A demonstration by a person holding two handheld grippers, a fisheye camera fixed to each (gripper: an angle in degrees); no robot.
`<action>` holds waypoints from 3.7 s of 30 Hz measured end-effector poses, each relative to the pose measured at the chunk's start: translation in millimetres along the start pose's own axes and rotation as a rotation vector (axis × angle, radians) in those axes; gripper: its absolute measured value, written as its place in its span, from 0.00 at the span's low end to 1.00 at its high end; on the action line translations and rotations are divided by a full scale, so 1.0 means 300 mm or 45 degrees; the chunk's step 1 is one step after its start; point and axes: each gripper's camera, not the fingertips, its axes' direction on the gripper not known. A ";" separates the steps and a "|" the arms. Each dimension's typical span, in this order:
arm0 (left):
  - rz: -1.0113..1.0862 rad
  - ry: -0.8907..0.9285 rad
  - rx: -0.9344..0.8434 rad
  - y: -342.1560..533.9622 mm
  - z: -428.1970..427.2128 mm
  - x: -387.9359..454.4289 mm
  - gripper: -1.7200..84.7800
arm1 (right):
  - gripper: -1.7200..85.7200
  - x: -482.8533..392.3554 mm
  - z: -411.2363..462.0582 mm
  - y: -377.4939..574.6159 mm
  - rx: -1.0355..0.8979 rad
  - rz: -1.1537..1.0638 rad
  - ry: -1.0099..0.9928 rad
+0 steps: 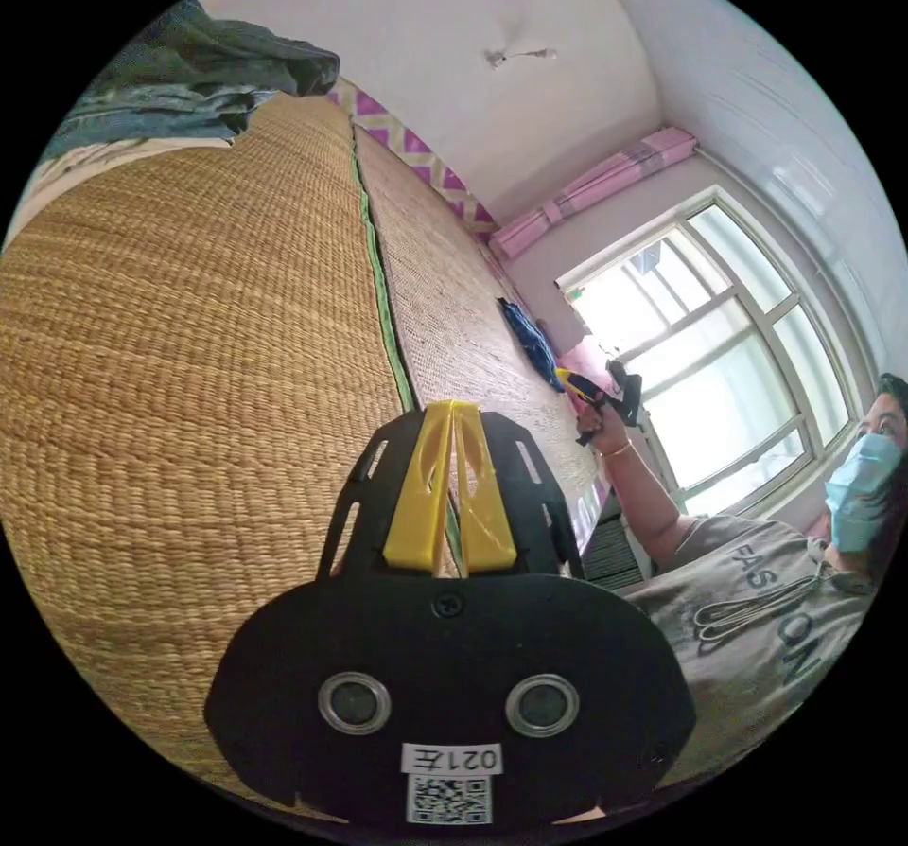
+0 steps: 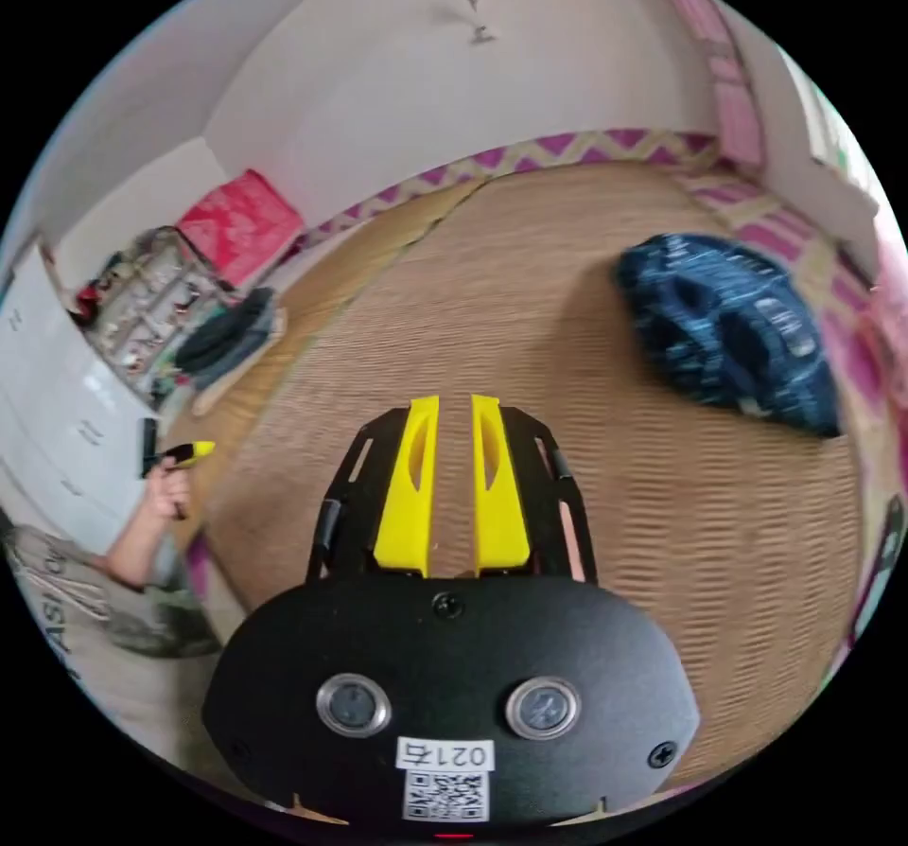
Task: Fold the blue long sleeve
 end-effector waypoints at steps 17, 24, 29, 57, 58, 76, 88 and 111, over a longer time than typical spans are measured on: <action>0.314 -0.270 -0.070 -0.079 -0.040 0.453 0.01 | 0.09 -0.235 0.361 -0.268 -0.392 -0.377 0.809; 0.336 -0.278 -0.069 -0.090 -0.078 0.535 0.01 | 0.08 -0.472 0.179 -0.300 -0.373 -0.241 0.460; 0.280 -0.227 -0.059 -0.080 -0.108 0.549 0.01 | 0.08 -0.811 0.112 -0.231 -0.320 -0.342 0.101; 0.127 -0.211 0.045 0.038 -0.496 0.589 0.01 | 0.15 -1.270 0.239 0.255 -0.226 -0.568 -0.203; 0.127 -0.208 0.044 0.037 -0.501 0.590 0.01 | 0.14 -1.252 0.254 0.269 -0.224 -0.555 -0.163; 0.239 -0.196 -0.052 -0.180 -0.392 0.717 0.01 | 0.02 0.363 -0.263 0.672 0.172 0.574 -0.635; 0.366 -0.421 -0.144 -0.522 -0.162 0.776 0.10 | 0.03 0.639 -0.271 1.009 0.235 0.514 -0.518; 0.149 -0.167 -0.484 -1.383 0.318 0.177 0.12 | 0.12 0.991 0.465 0.300 -0.319 0.321 -0.582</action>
